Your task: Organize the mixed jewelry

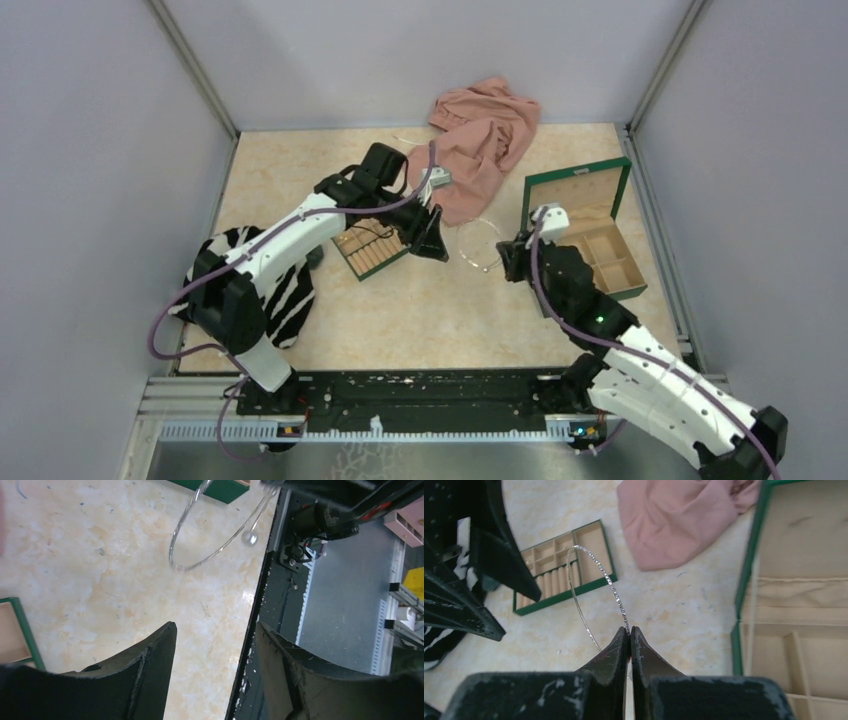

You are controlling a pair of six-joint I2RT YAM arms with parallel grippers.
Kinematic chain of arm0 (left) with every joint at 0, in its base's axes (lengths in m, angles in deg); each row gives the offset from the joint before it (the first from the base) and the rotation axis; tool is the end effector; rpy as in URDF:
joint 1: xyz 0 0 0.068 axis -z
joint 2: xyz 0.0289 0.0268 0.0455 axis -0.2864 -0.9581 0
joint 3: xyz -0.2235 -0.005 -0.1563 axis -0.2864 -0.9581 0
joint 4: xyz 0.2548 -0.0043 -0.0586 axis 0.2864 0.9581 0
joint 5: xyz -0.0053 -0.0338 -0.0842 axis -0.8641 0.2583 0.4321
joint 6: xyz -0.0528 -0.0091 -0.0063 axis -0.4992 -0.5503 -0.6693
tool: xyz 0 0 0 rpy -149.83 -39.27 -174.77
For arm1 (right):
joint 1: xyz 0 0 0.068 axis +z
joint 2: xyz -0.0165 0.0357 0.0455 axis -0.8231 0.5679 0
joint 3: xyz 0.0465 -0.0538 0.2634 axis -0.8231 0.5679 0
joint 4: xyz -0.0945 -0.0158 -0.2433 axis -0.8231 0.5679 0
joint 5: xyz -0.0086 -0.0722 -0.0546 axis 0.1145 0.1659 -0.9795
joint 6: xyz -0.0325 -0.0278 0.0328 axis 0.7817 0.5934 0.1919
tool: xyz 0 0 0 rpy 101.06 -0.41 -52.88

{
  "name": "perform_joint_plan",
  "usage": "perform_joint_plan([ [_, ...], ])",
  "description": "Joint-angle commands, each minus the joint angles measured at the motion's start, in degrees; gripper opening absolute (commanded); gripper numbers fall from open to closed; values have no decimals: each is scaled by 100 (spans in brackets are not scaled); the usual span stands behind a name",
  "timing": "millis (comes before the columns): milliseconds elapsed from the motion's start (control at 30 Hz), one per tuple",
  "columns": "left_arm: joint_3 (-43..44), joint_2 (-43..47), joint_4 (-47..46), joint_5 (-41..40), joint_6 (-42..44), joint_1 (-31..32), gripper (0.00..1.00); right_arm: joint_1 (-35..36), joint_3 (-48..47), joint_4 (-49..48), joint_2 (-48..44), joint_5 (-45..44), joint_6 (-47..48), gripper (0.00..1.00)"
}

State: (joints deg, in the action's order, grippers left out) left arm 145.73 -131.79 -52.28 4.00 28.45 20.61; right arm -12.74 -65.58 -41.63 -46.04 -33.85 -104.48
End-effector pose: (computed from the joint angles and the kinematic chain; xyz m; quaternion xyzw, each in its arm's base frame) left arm 0.2724 -0.2392 0.3036 0.4416 0.7538 -0.4403 0.2071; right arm 0.1341 0.1102 0.2830 -0.0817 0.7866 0.2111 0.5745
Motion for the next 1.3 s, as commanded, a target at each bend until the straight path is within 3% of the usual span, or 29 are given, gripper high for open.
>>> perform_joint_plan([
  [0, 405, 203, -108, -420, 37, 8, 66, -701, -248, 355, -623, -515, 397, 0],
  [200, 257, 277, -622, -1063, -137, -85, 71, -1632, -436, 789, -1143, -538, 403, 0],
  [433, -301, 384, -1648, -1001, -717, -332, 71, -2194, -803, 1212, -939, -574, 742, 0],
  [567, -717, 743, -2257, -1274, -862, -332, 71, -3124, -796, 1176, -793, 392, 661, 0],
  [767, -1204, 950, -2427, -2986, -613, -330, 71, -4493, -854, 831, -369, 1868, 425, 0],
  [1000, -1774, 1199, -2995, -2610, -680, -329, 71, -4748, -760, 408, -167, 2192, 261, 0],
  [1267, -1734, 1097, -2777, -2494, -486, -333, 70, -5055, -645, -111, 197, 2522, 91, 0],
])
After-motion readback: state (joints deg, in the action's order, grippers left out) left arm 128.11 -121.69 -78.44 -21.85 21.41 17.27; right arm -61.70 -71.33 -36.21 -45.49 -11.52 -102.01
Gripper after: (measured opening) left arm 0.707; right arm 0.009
